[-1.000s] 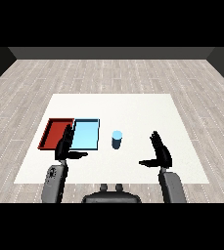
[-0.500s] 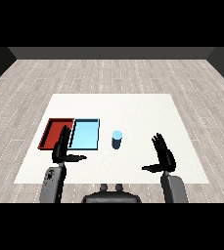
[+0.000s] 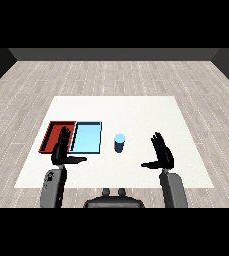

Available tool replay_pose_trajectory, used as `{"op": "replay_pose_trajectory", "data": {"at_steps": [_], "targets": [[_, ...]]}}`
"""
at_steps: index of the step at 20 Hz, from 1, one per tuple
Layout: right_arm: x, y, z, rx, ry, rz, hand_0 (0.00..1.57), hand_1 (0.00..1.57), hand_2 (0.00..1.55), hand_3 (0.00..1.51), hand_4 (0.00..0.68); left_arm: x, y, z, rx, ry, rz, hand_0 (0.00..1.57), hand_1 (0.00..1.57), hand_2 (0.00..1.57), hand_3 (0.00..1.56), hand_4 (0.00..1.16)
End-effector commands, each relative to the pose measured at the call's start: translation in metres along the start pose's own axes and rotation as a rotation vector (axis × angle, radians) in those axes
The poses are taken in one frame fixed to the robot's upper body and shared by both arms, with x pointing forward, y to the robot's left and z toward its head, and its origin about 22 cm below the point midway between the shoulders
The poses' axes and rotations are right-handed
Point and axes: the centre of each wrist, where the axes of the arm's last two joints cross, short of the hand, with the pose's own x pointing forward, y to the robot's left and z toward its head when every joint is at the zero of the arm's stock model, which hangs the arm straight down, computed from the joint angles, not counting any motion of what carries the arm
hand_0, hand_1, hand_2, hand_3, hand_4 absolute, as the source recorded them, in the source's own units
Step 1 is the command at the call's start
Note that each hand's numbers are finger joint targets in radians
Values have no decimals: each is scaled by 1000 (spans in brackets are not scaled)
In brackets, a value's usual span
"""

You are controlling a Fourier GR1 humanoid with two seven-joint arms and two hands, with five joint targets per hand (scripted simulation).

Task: Pick the blue can and put it in the blue box

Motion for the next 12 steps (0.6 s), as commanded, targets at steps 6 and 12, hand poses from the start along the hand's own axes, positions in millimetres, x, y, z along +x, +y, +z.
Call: {"op": "replay_pose_trajectory", "data": {"at_steps": [6, 12], "targets": [[-25, 12, -42, -16, 31, -49, 0, 0, 0, 0, 0, 2, -14, 8, 3, 2, 1, 0, 0, 0, 0, 0], [-49, 23, -32, -43, 76, -110, 0, 0, 0, 0, 0, -14, -6, 2, 14, -18, -9, 0, 0, 0, 0, 0]]}}
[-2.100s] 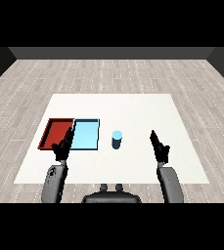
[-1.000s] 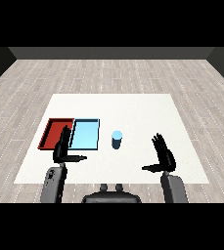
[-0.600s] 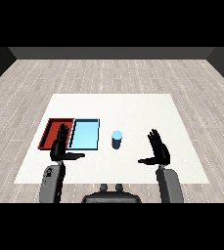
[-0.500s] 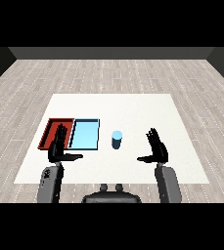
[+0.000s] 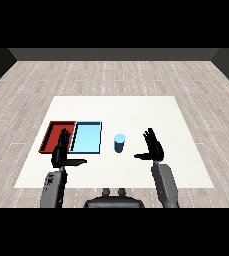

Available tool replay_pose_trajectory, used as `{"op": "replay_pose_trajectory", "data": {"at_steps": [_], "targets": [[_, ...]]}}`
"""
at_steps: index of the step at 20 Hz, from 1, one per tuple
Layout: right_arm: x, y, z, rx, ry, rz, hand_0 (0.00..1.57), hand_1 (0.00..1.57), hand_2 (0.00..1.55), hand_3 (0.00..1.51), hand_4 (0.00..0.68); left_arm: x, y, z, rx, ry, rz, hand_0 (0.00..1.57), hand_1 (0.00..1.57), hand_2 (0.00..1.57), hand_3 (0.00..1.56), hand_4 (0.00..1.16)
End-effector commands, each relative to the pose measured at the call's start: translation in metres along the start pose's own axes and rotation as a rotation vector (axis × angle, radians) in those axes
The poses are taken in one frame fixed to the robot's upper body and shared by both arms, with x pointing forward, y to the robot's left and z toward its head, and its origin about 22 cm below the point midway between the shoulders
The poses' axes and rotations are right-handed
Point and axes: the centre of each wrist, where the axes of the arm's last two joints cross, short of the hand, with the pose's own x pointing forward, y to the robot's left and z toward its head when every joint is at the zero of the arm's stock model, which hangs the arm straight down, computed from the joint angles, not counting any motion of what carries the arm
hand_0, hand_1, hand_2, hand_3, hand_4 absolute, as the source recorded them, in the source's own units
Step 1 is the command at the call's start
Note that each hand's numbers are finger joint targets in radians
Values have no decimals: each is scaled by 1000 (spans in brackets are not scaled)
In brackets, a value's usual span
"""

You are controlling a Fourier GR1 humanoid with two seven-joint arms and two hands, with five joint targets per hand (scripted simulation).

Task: Pick the blue can and put it in the blue box

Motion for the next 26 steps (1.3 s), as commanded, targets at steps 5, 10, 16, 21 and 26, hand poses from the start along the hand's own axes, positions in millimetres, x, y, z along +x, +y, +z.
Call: {"op": "replay_pose_trajectory", "data": {"at_steps": [5, 10, 16, 21, 26], "targets": [[-29, 20, -29, -24, 37, 6, 0, 0, 0, 0, 0, 12, -9, -2, 1, 5, -8, 0, 0, 0, 0, 0], [-32, 56, -20, 7, 62, -18, 0, 0, 0, 0, 0, -2, 17, 4, 0, 6, -3, 0, 0, 0, 0, 0], [-50, 46, -36, 20, 70, -43, 0, 0, 0, 0, 0, 5, -10, 3, 12, -13, -17, 0, 0, 0, 0, 0], [-58, 75, -43, 41, 90, 38, 0, 0, 0, 0, 0, -11, 7, 7, -2, 6, 7, 0, 0, 0, 0, 0], [-68, 78, -64, 42, 113, 40, 0, 0, 0, 0, 0, 12, 6, 1, -1, 1, -2, 0, 0, 0, 0, 0]]}}
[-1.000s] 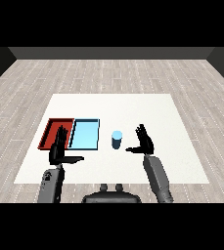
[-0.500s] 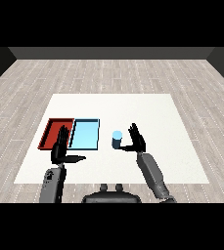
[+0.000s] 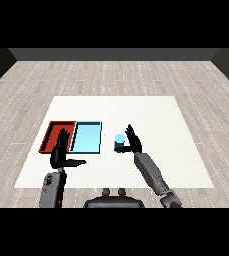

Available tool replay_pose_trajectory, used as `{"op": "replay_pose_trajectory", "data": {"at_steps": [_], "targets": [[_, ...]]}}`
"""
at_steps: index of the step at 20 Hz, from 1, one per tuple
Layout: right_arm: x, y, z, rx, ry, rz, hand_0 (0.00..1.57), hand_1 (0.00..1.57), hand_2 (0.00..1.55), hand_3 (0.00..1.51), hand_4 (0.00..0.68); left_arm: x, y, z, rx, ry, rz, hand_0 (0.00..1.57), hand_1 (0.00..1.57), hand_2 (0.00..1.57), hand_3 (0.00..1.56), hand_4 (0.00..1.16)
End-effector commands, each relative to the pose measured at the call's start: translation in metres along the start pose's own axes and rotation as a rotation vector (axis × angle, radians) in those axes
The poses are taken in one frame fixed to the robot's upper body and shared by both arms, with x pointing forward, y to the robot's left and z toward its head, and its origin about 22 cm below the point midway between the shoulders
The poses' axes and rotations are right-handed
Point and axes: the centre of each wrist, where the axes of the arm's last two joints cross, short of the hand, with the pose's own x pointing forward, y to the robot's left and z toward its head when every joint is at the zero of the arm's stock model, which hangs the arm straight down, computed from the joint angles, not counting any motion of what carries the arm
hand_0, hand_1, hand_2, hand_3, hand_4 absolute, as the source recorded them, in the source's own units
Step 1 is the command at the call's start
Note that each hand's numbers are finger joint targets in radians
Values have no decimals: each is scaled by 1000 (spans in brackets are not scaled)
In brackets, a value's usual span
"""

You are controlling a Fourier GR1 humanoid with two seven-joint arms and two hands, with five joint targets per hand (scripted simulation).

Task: Pick the blue can and put it in the blue box

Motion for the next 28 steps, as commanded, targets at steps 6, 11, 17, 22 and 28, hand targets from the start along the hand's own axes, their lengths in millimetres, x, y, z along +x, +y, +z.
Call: {"op": "replay_pose_trajectory", "data": {"at_steps": [6, 11, 17, 22, 28], "targets": [[-4, 20, -4, 7, 18, 32, 0, 0, 0, 0, 0, 8, 5, 13, 12, 11, -7, 0, 0, 0, 0, 0], [-16, 35, -14, 18, 42, 41, 0, 0, 0, 0, 0, 10, 14, 11, 26, 8, 10, 0, 0, 0, 0, 0], [-7, 38, -39, 29, 53, 63, 0, 0, 0, 0, 0, 6, 7, -6, 0, 8, 24, 0, 0, 0, 0, 0], [-27, 14, -28, 27, 76, 45, 0, 0, 0, 0, 0, 11, 10, 0, 6, 0, 18, 0, 0, 0, 0, 0], [-28, 33, -22, 41, 81, 43, 0, 0, 0, 0, 0, 3, -4, -11, 30, -12, 41, 0, 0, 0, 0, 0]]}}
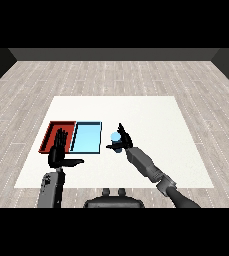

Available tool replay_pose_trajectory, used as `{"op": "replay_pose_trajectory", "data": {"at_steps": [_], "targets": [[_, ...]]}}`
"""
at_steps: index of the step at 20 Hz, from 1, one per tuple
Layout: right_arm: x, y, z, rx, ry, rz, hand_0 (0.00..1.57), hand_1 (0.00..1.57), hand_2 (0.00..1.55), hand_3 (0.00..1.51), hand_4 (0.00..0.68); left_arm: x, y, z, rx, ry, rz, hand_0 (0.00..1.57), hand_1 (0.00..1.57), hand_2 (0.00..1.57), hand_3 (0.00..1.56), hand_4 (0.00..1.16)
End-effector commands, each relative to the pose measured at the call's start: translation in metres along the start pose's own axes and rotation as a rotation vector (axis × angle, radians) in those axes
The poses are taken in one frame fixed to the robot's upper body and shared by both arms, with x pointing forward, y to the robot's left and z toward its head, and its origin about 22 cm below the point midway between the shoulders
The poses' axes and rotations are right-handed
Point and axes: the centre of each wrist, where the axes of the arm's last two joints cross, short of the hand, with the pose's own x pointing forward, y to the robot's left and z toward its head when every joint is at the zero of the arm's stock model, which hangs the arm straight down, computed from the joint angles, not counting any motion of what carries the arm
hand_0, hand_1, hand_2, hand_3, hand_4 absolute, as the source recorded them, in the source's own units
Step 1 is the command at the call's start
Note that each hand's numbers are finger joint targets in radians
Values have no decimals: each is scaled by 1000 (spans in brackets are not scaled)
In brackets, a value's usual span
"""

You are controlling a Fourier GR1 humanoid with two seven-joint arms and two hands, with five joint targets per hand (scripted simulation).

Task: Pick the blue can and put it in the blue box

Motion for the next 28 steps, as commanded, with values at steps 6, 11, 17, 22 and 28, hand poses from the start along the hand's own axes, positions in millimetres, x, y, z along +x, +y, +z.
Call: {"op": "replay_pose_trajectory", "data": {"at_steps": [6, 11, 17, 22, 28], "targets": [[0, 15, -4, -166, 96, 302, 1571, 1571, 1553, 1509, 532, -3, 3, -4, 20, 11, -5, 0, 0, 0, 0, 0], [-16, 6, 5, -171, 162, 435, 1490, 1490, 1528, 1488, 527, -7, -5, 1, 15, 15, -3, 0, 0, 0, 0, 0], [-5, 17, 0, -170, 116, 394, 1516, 1516, 1510, 1449, 550, -6, 1, 4, 5, -1, -9, 0, 0, 0, 0, 0], [37, 30, -18, -65, -34, 399, 1493, 1493, 1464, 1398, 562, -10, -22, 6, -17, 25, 0, 0, 0, 0, 0, 0], [35, 8, 20, -51, -100, 414, 1534, 1534, 1478, 1407, 577, -2, -25, -3, -96, 37, 6, 0, 0, 0, 0, 0]]}}
